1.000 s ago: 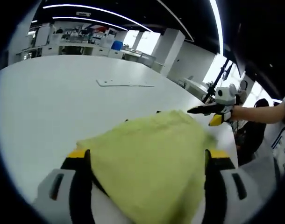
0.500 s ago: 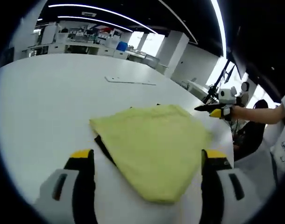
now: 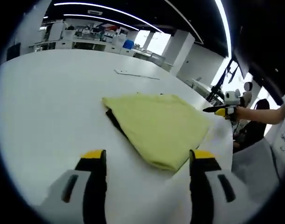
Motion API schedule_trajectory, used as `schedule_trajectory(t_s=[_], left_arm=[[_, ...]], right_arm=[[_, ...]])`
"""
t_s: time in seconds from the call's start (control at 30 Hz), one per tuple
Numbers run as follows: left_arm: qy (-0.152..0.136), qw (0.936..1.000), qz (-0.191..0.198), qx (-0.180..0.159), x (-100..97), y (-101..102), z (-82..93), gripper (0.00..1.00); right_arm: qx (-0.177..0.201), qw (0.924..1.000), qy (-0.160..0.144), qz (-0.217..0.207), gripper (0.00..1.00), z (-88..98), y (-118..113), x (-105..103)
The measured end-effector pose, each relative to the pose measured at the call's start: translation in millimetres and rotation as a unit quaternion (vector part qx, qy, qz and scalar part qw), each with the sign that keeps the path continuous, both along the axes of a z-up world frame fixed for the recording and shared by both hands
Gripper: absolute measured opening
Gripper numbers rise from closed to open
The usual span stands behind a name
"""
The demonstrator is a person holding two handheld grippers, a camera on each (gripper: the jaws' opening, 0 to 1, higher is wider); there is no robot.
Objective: Fold the garment on the visible template until the final outline fits inside the template.
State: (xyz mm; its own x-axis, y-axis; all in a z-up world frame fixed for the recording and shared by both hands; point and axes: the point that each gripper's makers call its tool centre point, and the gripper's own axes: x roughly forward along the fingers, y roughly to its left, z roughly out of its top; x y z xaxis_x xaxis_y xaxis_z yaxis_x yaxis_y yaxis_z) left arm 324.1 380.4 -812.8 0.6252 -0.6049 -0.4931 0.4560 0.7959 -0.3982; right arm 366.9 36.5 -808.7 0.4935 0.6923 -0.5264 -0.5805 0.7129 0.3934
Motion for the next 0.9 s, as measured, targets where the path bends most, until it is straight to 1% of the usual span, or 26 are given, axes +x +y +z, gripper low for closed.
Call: schedule_trajectory(t_s=[0.13, 0.27, 0.3, 0.33, 0.37, 0.4, 0.43, 0.53, 0.63, 0.77, 0.8, 0.9], left_arm=[[0.001, 0.9999, -0.011, 0.003, -7.3, -1, -6.7, 0.54], [0.001, 1.0000, -0.008, 0.001, -11.5, 0, -6.9, 0.46], [0.000, 1.0000, -0.008, 0.001, -12.6, 0, -7.1, 0.43], [0.001, 1.0000, -0.009, 0.001, -13.6, 1, -8.3, 0.37], [0.003, 1.0000, -0.009, 0.002, -14.5, 2, -9.2, 0.33], [0.003, 1.0000, -0.009, 0.002, -15.6, 2, -9.6, 0.31], [0.004, 1.0000, -0.007, -0.006, -15.4, 2, -10.4, 0.28], [0.007, 0.9999, -0.009, -0.008, -20.5, -3, -11.5, 0.24], [0.010, 0.9998, -0.009, -0.011, -23.9, -6, -12.5, 0.21], [0.011, 0.9997, -0.011, -0.020, -26.3, -12, -14.8, 0.15], [0.012, 0.9996, -0.012, -0.024, -26.9, -17, -13.9, 0.14], [0.013, 0.9992, -0.004, -0.037, -25.3, -19, -13.6, 0.12]], right_arm=[[0.002, 1.0000, 0.004, 0.001, 0.69, -2.6, 1, -9], [0.006, 0.9999, 0.011, 0.006, 0.65, -6.8, 3, -18], [0.006, 0.9999, 0.012, 0.006, 0.65, -6.2, 3, -21], [0.006, 0.9999, 0.014, 0.006, 0.63, -6.9, 4, -24], [0.008, 0.9998, 0.016, 0.006, 0.62, -7.9, 3, -23], [0.010, 0.9998, 0.018, 0.005, 0.61, -9.1, 3, -24], [0.010, 0.9997, 0.020, 0.004, 0.61, -9.4, 3, -26], [0.013, 0.9996, 0.025, 0.001, 0.58, -11.4, 1, -31], [0.019, 0.9994, 0.030, 0.002, 0.53, -15.0, 1, -34], [0.019, 0.9992, 0.036, 0.003, 0.50, -17.1, 0, -43], [0.022, 0.9990, 0.039, 0.001, 0.48, -16.9, 0, -44], [0.030, 0.9986, 0.042, -0.005, 0.46, -17.8, -1, -44]])
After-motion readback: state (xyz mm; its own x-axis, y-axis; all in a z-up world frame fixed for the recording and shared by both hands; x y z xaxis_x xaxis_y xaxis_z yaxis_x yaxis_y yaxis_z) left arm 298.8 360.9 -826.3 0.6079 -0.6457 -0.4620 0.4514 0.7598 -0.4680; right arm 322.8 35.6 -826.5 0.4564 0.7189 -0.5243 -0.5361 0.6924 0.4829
